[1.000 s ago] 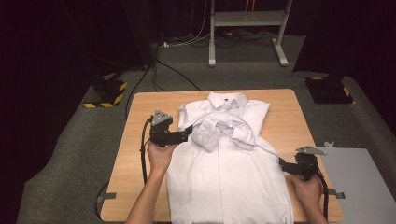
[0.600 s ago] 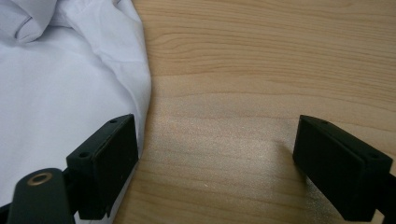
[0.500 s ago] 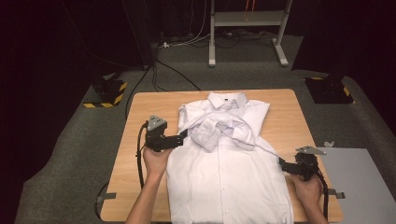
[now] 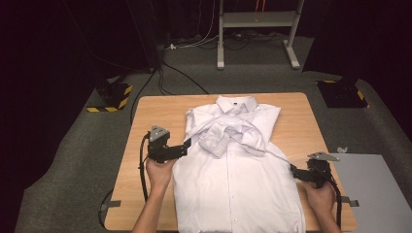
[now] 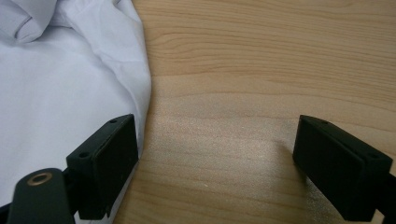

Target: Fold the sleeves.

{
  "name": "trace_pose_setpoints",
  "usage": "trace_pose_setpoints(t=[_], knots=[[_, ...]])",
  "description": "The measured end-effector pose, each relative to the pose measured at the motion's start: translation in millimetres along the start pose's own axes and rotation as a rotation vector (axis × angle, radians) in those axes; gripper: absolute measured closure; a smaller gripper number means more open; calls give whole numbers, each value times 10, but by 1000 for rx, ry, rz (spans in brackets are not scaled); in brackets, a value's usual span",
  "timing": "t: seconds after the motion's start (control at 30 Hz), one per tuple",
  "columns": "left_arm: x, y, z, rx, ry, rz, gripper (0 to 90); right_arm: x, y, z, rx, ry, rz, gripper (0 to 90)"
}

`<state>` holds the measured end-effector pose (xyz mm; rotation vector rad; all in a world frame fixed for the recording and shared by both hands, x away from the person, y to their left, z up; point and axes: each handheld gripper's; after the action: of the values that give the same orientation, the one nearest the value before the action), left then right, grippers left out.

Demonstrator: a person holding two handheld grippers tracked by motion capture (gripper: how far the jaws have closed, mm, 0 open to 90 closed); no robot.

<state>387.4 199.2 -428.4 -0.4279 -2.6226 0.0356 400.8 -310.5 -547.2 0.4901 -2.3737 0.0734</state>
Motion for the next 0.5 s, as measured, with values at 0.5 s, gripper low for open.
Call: trace_pose_setpoints(t=[0.5], knots=[[26,25,198,0,38,-56,101,0,0,0,1,0,0,139]])
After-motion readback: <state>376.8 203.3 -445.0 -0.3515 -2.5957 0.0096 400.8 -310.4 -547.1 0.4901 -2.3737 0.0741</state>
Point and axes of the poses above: each handheld gripper's, and its own axes: x roughly backward along the jaws, z roughly out of its underside, y roughly to its left, and after that the axes turned 7 degrees about -z, right-handed
